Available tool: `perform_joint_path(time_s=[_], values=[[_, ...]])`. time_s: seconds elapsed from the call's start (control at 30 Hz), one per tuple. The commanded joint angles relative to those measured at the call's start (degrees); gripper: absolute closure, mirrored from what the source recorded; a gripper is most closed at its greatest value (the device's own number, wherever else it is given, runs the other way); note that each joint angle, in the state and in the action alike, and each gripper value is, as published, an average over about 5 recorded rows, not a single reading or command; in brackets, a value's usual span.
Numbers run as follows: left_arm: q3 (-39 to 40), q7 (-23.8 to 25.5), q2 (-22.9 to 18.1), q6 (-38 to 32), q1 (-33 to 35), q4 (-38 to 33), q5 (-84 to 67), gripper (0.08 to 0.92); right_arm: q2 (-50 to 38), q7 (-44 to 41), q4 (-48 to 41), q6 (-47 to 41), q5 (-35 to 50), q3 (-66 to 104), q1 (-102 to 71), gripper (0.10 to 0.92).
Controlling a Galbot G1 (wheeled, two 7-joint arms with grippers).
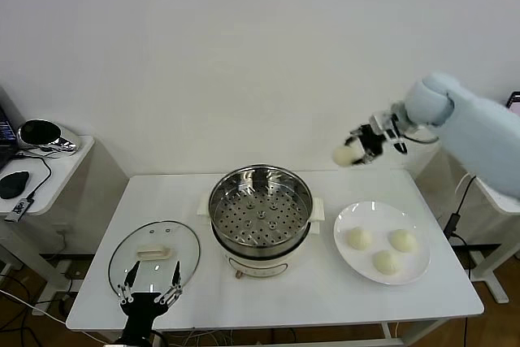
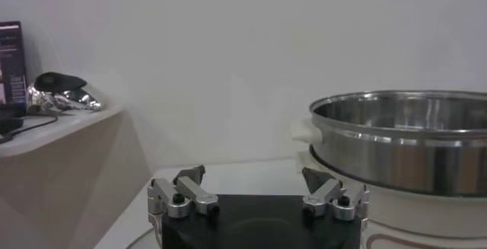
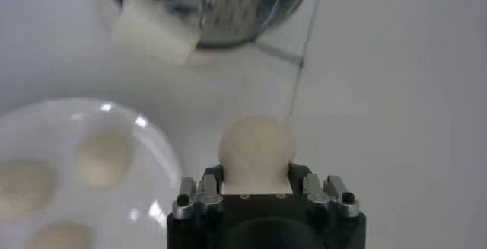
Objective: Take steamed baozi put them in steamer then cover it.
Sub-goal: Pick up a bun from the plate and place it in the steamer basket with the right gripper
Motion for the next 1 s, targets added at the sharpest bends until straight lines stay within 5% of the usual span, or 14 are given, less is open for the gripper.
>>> perform_joint_path(time_s=[0.03,0.73,1.0], values=[[-0.4,0.0,-0.2,0.0,-0.2,-0.4,-2.2,0.177,11.6,4.6,2.1,8.4,4.9,-12.9,7.5,0.479],[-2.1,-0.2,-1.2,0.0,-0.2,-1.4,-2.2,0.177,24.4,13.2,-13.1,27.8,-32.5,-11.0,-7.5,0.474],[-2.2,-0.1,-1.3,-0.2,0.0,-1.7,-2.1,0.177,26.3,15.7,-18.7,29.9,-36.5,-7.6,-10.3,0.474]])
